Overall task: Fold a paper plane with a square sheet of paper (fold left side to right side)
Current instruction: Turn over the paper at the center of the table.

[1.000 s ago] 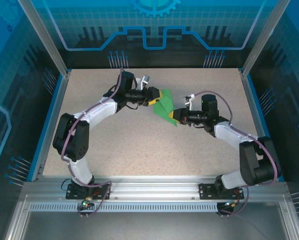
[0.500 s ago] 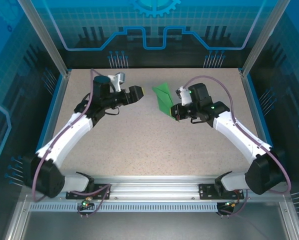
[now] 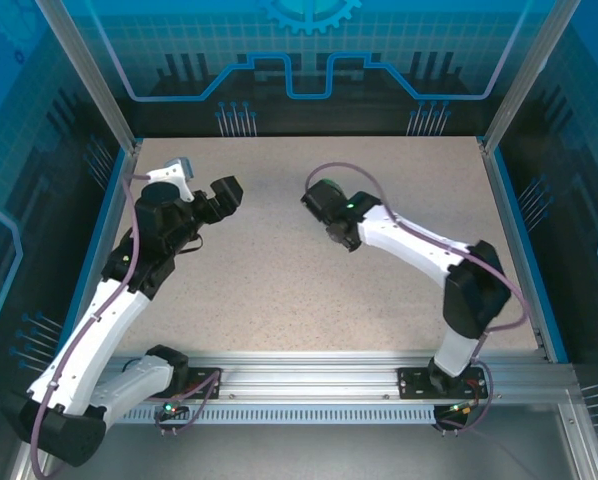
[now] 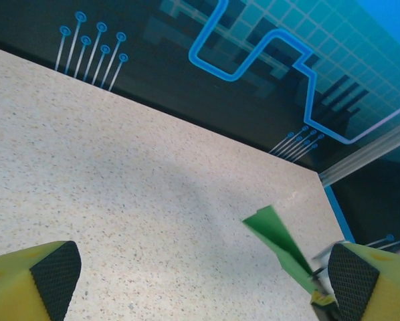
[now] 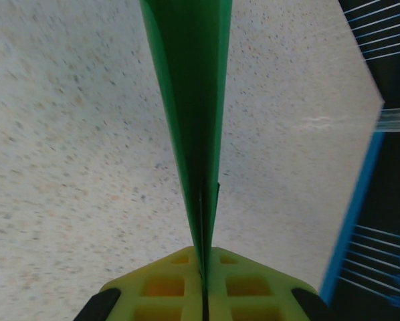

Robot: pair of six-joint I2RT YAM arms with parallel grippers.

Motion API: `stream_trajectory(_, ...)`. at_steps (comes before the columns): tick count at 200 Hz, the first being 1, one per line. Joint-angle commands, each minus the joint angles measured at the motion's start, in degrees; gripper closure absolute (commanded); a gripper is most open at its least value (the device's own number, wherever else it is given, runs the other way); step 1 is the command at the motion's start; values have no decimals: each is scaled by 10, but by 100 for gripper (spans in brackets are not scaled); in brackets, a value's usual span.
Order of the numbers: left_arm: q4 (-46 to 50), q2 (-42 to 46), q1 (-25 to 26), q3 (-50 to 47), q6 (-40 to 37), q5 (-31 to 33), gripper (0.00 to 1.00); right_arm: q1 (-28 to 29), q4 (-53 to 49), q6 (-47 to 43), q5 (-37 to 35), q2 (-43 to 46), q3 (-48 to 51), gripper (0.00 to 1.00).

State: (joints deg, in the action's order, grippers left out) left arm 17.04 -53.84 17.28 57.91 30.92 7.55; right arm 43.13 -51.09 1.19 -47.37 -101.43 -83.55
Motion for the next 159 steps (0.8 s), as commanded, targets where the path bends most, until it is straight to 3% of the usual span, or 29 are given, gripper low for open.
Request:
stream_trajectory(1,17,6,-5,-9,-14,31,1,30,-44,-41,-115,-47,-30,93)
stream_trajectory(43,20,-6,-6,-4,-10,23,1,69,-68,-47,-132,-139,-47,92)
stream_trajectory(79,25,-17,-6,1,-9,14,1,96,-92,-45,-86,-179,-46,88)
stream_trajectory(116,37,-37,-6,14,-8,3,1,104,-103,-34,39,-161,-36,62)
stream_trajectory(159,43,-72,-11,27,7,-32,1,97,-83,-18,189,-81,-18,30)
